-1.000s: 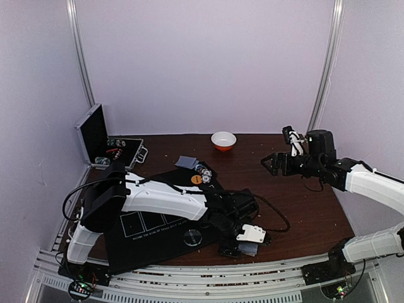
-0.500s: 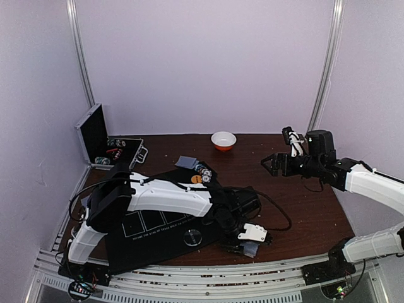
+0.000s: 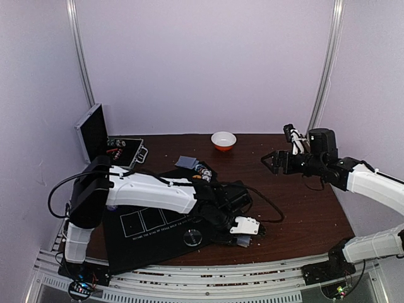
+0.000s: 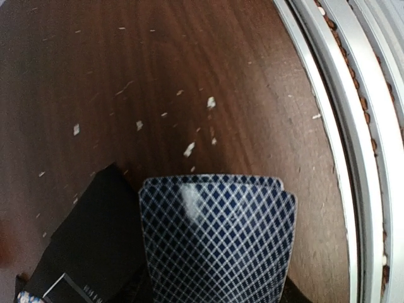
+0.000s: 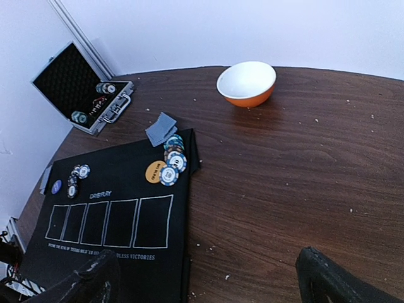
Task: Distribute texas hold em gaming equipment
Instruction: Pick up the poker card from the center of the board, then pass from the left arm to the right
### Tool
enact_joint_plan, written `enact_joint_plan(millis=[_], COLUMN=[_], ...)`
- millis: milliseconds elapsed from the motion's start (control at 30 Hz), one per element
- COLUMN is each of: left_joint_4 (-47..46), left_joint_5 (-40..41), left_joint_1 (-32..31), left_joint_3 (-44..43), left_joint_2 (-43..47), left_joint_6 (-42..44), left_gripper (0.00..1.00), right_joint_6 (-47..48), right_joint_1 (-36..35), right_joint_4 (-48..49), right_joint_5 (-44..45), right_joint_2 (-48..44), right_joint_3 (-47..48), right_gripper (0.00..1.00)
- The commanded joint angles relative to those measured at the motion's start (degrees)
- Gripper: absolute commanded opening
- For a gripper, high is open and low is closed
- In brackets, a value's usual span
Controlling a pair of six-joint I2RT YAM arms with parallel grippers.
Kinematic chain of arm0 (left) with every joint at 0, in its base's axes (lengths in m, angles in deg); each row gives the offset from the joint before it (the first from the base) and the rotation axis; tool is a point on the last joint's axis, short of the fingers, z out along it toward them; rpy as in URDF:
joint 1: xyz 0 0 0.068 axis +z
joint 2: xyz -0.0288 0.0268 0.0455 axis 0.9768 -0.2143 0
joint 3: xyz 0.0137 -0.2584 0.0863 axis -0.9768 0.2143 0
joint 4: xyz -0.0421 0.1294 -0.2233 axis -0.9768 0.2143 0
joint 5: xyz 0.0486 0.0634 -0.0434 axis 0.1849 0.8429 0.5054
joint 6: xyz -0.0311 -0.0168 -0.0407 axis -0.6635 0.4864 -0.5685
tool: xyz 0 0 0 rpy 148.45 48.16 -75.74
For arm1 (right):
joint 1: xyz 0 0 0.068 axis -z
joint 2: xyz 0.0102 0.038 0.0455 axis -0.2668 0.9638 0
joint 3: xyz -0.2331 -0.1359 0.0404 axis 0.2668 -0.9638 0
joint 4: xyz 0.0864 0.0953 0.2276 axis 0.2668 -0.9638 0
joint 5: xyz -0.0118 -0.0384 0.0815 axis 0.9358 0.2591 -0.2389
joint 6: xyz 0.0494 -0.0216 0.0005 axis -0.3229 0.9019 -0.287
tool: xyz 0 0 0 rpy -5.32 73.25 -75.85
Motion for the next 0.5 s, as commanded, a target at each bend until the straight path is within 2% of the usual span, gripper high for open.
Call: enact_joint_plan(millis=[0, 100, 200, 333, 467], left_joint_4=[-0.8, 4.1, 9.7, 14.0, 14.0], left_joint_5=[8.4, 12.5, 17.0, 20.5, 21.8], left_joint_1=[3.1, 6.1, 9.8, 13.1, 17.4], left_joint_3=[3.2, 6.1, 9.4, 13.9, 18.9], left_joint_2=[12.8, 18.0, 22.9, 30.0, 36.2], left_joint_6=[-7.8, -13.6, -18.2, -21.5, -22.5], left_gripper=[0.48, 0.49, 0.49, 0.50, 0.50], right_joint_6=[-4.2, -9.5, -14.6, -15.4, -16.1], right_joint_1=[0.3, 0.2, -2.2, -9.7, -15.5], right_joint_4=[6.6, 13.1, 18.6, 19.4, 19.2], right_joint_5=[-6.9, -12.8, -18.9, -21.1, -22.1], right_joint_2=[-1.3, 1.3, 8.6, 19.2, 28.6], right_joint_3=[1.6, 1.8, 3.5, 10.9, 19.4], right_gripper=[1.00, 1.00, 1.00, 0.96, 0.92])
